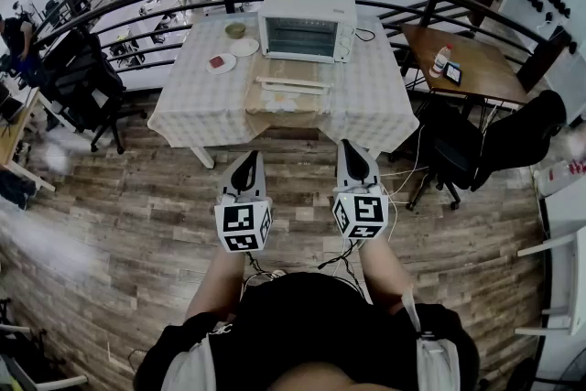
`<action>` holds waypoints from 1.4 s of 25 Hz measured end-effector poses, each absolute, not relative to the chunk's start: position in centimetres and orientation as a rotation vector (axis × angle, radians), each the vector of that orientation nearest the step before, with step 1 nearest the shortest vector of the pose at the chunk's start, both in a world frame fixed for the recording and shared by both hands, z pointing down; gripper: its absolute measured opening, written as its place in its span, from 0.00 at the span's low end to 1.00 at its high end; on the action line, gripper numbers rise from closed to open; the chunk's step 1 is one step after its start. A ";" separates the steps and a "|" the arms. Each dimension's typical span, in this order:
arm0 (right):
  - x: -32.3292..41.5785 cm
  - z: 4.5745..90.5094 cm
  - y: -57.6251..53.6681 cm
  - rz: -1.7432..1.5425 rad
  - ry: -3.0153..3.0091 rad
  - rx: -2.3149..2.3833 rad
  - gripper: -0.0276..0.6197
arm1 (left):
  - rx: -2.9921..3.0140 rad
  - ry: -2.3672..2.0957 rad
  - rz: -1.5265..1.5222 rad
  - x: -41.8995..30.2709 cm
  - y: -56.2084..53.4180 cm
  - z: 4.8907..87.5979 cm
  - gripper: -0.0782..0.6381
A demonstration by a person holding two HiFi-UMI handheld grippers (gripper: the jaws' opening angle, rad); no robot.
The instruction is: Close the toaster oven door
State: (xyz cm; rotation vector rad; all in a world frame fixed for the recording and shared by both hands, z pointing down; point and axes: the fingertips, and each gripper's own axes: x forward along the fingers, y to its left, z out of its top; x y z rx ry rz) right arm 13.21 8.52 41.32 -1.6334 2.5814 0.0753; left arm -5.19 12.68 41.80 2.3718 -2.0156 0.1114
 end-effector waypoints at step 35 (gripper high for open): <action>6.2 42.9 5.4 0.085 2.511 -1.735 0.05 | 2.374 -1.900 0.029 -12.9 8.7 43.9 0.13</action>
